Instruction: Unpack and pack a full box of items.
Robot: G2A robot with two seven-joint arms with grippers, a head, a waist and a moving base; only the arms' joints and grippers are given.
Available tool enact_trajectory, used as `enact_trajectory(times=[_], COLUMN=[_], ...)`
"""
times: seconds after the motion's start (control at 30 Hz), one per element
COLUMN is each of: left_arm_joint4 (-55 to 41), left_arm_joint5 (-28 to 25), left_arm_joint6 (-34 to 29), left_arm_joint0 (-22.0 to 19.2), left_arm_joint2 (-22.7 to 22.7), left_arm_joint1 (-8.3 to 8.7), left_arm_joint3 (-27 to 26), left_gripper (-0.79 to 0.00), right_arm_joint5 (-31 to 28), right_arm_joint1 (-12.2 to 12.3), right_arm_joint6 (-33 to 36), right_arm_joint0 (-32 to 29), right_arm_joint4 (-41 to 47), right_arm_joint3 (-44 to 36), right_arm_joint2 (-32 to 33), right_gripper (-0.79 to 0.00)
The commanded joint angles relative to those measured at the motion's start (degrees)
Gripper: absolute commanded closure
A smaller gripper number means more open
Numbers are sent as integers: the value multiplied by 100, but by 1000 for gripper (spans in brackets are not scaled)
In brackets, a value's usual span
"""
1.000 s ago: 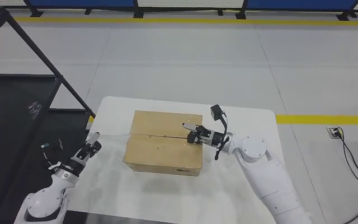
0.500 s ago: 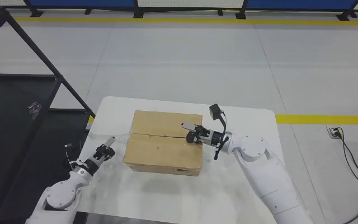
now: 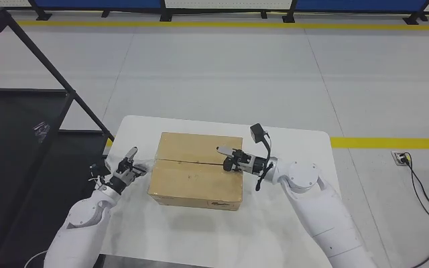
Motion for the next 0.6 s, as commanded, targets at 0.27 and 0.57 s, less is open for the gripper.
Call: enact_trajectory(times=[0.27,0.57], left_arm_joint4=[261,538], left_arm_joint5=[-919,-1382], left_arm_joint6=[383,984], left_arm_joint0=[74,471], left_arm_joint2=[-109,-351], left_arm_joint1=[-10,14], left_arm_joint3=[34,-561], left_gripper=[-785,-785], right_arm_joint5=[24,-52], right_arm_joint1=[-35,-61], right_arm_joint6=[12,52], right_arm_joint0=[150,264], right_arm_joint4=[107,218], right_arm_joint3=[327,532], right_arm_joint2=[-133,-206], right_gripper=[-785,-785])
